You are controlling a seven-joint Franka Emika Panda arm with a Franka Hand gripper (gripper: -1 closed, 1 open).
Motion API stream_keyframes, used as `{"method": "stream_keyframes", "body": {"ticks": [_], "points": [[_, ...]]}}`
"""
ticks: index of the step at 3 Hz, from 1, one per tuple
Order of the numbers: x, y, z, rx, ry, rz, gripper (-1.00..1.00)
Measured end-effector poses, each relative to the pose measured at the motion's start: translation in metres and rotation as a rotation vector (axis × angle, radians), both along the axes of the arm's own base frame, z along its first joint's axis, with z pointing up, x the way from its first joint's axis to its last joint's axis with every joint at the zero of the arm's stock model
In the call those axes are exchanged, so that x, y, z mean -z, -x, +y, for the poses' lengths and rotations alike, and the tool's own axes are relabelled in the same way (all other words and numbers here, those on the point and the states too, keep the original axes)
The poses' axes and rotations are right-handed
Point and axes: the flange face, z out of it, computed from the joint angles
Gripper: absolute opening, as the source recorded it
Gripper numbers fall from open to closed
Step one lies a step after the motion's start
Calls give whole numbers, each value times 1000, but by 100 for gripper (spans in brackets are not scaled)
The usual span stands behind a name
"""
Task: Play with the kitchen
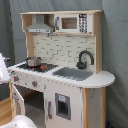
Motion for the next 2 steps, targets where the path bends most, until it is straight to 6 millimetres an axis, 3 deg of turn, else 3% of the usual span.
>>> {"method": "stream_keyframes", "body": {"ticks": [2], "points": [[-10, 0, -9, -37, 50, 126, 100]]}}
